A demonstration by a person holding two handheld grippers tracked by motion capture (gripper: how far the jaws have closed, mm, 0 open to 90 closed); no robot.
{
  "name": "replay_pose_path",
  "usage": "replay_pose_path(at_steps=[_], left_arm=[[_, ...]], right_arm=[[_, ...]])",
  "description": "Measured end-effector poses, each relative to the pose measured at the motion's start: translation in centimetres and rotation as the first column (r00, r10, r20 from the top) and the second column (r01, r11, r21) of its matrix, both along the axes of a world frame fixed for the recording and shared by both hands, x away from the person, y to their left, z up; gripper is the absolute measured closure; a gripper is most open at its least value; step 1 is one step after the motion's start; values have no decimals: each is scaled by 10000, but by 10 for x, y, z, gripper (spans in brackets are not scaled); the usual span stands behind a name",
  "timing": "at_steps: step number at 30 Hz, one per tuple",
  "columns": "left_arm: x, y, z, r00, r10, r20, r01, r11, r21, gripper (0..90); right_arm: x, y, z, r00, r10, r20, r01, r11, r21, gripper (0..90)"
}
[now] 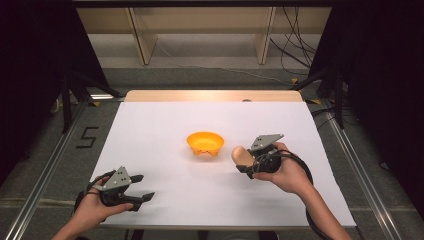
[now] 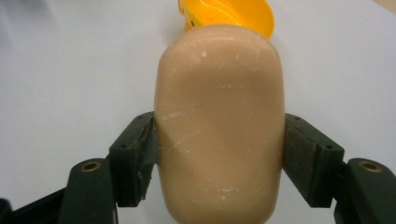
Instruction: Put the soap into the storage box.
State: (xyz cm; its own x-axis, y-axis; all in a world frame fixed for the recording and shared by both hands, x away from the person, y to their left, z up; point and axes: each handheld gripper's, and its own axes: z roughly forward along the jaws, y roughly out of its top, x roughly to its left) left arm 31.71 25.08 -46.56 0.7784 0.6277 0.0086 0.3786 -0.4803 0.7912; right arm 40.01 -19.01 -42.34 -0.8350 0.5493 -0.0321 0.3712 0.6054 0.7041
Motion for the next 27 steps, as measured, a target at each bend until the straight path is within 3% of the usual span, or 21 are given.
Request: replay_pose_path(at_steps=[3, 8, 9, 10, 13, 15, 18, 21, 22, 25, 27], left_arm=[[-1, -1, -1, 9998, 130, -143, -132, 9998, -135, 277], [0, 0, 0, 10000, 8, -7, -8, 10000, -19, 277], [-1, -1, -1, 9998, 148, -165, -150, 9998, -149, 277], [0, 0, 0, 10000, 6, -12, -6, 10000, -27, 277], [0, 0, 0, 9999, 92, -96, -92, 10000, -30, 276], [0, 1, 1, 10000, -6, 8, 6, 10000, 44, 276], [-1, 0, 0, 9998, 124, -141, -125, 9999, -66, 276], [1, 0, 0, 10000, -31, 60, 31, 10000, -40, 276], [-1, -1, -1, 9999, 118, -97, -120, 9997, -226, 276], [-1, -1, -1, 9998, 118, -153, -121, 9998, -168, 276], [1, 0, -1, 10000, -16, 29, 16, 9999, -116, 276]], right_arm=[[1, 1, -1, 10000, -37, 63, 36, 9999, 154, 336], [4, 2, -1, 9999, -91, 105, 89, 9998, 204, 336], [4, 2, -1, 9998, -97, 186, 93, 9998, 203, 335], [5, 1, 0, 9999, 30, 105, -31, 9999, 103, 336], [7, 3, 0, 9995, -177, 262, 167, 9993, 347, 336], [7, 2, 1, 9999, -104, 109, 101, 9997, 226, 335], [9, 3, 2, 9997, -95, 206, 89, 9995, 290, 335], [11, 4, 3, 9997, -87, 226, 81, 9995, 304, 336], [11, 5, 4, 9996, -137, 235, 129, 9993, 339, 335], [11, 6, 4, 9997, -199, 158, 193, 9990, 401, 336], [14, 6, 5, 9993, -114, 356, 100, 9992, 392, 336]])
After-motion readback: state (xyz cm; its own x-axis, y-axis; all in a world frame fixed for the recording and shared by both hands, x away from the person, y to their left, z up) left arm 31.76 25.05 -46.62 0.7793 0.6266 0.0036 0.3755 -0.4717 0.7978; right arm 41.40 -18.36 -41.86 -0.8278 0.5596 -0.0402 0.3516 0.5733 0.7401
